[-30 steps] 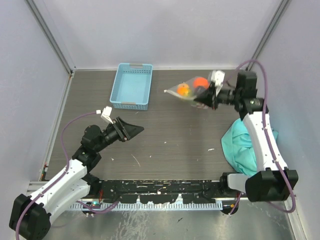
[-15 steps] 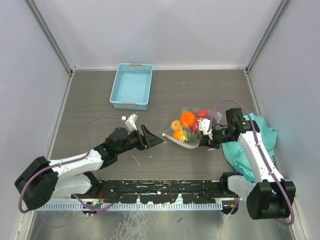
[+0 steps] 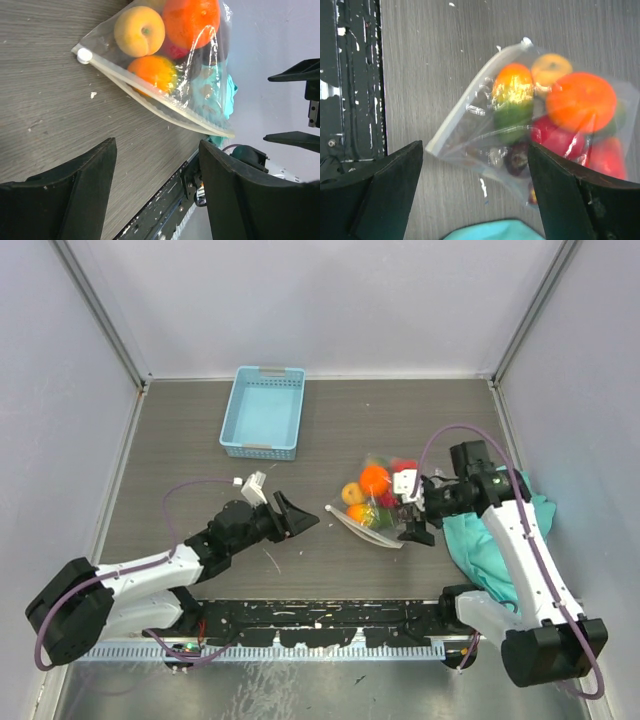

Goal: Open the zip-top bag and remove the fake food
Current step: Open the zipper of the food storage bag at the center of the board.

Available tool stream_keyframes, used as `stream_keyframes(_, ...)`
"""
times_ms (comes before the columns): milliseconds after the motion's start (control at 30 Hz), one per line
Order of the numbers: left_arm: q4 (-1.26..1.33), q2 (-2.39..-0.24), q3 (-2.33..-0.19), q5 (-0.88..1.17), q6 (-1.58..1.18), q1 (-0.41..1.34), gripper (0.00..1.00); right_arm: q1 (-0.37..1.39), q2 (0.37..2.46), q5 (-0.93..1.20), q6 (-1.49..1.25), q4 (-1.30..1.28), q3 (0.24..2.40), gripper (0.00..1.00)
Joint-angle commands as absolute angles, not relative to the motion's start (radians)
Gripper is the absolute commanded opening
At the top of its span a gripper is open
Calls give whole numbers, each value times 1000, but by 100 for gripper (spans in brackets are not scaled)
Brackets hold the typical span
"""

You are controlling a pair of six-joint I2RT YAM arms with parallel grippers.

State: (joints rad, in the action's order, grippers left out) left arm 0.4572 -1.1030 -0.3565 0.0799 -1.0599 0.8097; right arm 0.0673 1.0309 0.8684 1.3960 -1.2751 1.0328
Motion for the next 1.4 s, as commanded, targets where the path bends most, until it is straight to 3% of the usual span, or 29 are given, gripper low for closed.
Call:
stream_keyframes(0,529,-1051,-304,45,-1110,811,68,335,987,642,900,-901,977,89)
stream_keyframes(300,325,-888,-277,19,-1181,815,66,791,1127,74,667,-583,924,88)
stream_keyframes(467,256,-770,-245,-44,-1215,835,65,864,1171,-6,654,-460,831,87)
stream_keyframes(567,210,-720,-242,-72,-1219,847,65,929,1210,-169,657,-410,796,85)
stream_keyframes(767,198,-701,-229,-110,-1223,871,64,979,1254,-378,677,-332,768,63)
stream_keyframes(867,203,-703,-226,-123,-1216,876,64,986,1279,-441,684,-314,760,46)
stream_keyframes(1067,356,-761,-200,-123,-1201,893,55,977,1250,-394,657,-310,759,10)
stream_keyframes(1133,453,-823,-197,-121,-1184,917,54,950,1232,-306,621,-331,772,3)
stream_keyframes(1367,718,-1046,-276,-214,-1148,1040,51,812,1180,90,477,-404,845,1)
